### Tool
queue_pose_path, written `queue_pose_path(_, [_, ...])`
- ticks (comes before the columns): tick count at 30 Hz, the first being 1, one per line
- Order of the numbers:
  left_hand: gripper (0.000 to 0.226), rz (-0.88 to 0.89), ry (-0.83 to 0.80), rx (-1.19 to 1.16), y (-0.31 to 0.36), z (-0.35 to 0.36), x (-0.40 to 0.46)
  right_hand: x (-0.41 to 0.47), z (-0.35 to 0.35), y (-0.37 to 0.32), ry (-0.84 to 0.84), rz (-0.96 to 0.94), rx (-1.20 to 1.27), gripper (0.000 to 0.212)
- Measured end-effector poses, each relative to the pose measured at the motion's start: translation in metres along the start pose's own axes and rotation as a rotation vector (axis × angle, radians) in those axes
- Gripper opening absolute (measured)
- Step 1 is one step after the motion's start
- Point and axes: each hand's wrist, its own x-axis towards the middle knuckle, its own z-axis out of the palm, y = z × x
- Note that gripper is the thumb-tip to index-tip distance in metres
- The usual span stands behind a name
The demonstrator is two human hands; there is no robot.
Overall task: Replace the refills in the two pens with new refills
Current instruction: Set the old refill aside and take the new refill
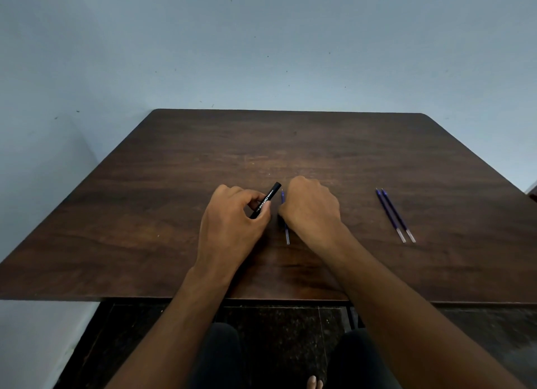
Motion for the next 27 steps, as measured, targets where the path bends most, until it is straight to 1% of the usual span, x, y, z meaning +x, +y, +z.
queue_pose_path(3, [0.009, -0.005, 0.027, -0.013, -0.002, 0.001, 0.0, -0.001, -0.001, -0.003, 0.005, -0.018, -0.019, 0.008])
queue_pose_path(5, [0.007, 0.0, 0.054, -0.023, -0.003, 0.001, -0.001, -0.001, 0.0, -0.004, 0.007, -0.02, -0.021, 0.012])
queue_pose_path(7, [0.007, 0.012, 0.072, -0.028, -0.004, 0.001, -0.001, 0.001, 0.002, -0.005, 0.01, -0.019, -0.019, 0.007])
queue_pose_path(10, [0.008, 0.031, 0.072, -0.031, -0.005, 0.002, -0.001, 0.006, 0.005, -0.005, 0.01, 0.003, -0.018, 0.013])
queue_pose_path(14, [0.008, 0.037, 0.075, -0.034, -0.005, 0.001, -0.001, 0.011, 0.007, -0.006, -0.011, 0.023, -0.029, 0.037])
queue_pose_path(17, [0.009, 0.046, 0.072, -0.031, -0.006, 0.001, -0.001, 0.013, 0.008, -0.005, -0.015, 0.026, -0.001, 0.041])
queue_pose_path(21, [0.007, 0.036, 0.092, -0.045, -0.006, 0.001, -0.002, 0.012, 0.006, 0.002, -0.011, 0.016, 0.101, 0.036])
queue_pose_path(24, [0.007, 0.048, 0.104, -0.072, -0.005, 0.002, -0.002, 0.015, -0.006, 0.008, -0.08, 0.08, 0.264, 0.031])
queue_pose_path(27, [0.008, 0.065, 0.096, -0.09, -0.005, 0.002, -0.003, 0.014, -0.02, 0.021, -0.102, 0.112, 0.473, 0.031])
